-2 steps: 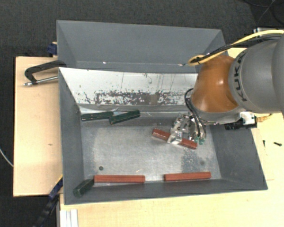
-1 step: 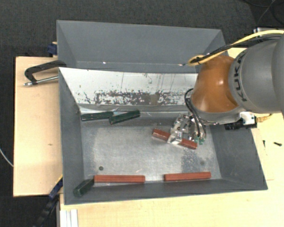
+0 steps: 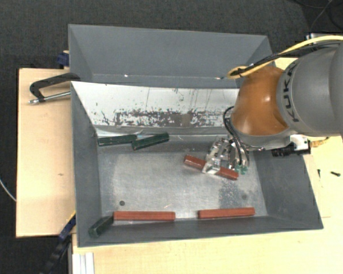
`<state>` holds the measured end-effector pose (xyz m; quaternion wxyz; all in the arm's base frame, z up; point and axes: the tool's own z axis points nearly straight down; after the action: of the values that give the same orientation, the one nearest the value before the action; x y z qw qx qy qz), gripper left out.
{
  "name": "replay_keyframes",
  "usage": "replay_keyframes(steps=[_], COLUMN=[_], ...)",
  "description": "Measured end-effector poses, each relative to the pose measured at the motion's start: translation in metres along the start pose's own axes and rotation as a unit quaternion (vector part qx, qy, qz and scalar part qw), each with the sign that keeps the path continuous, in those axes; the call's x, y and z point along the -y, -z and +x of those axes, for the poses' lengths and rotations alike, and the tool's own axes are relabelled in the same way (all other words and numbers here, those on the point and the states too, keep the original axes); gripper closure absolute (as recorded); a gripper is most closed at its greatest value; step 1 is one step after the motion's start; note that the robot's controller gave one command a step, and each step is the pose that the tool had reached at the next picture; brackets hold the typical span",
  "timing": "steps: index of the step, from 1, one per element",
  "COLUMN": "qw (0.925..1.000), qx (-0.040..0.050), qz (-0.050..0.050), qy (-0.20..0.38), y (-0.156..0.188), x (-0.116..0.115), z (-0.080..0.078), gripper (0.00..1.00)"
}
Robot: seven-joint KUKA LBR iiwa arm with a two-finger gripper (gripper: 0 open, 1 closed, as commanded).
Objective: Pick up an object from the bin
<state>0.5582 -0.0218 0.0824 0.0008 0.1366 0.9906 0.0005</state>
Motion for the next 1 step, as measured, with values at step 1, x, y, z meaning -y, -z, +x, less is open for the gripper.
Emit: replay_keyframes(steps=[1], qw=[1.0000], qx=[-0.0022], qz=[0.000], qy=[0.000], y=[0.0094], x=[0.0001], z=[0.0011], gripper=[1.00])
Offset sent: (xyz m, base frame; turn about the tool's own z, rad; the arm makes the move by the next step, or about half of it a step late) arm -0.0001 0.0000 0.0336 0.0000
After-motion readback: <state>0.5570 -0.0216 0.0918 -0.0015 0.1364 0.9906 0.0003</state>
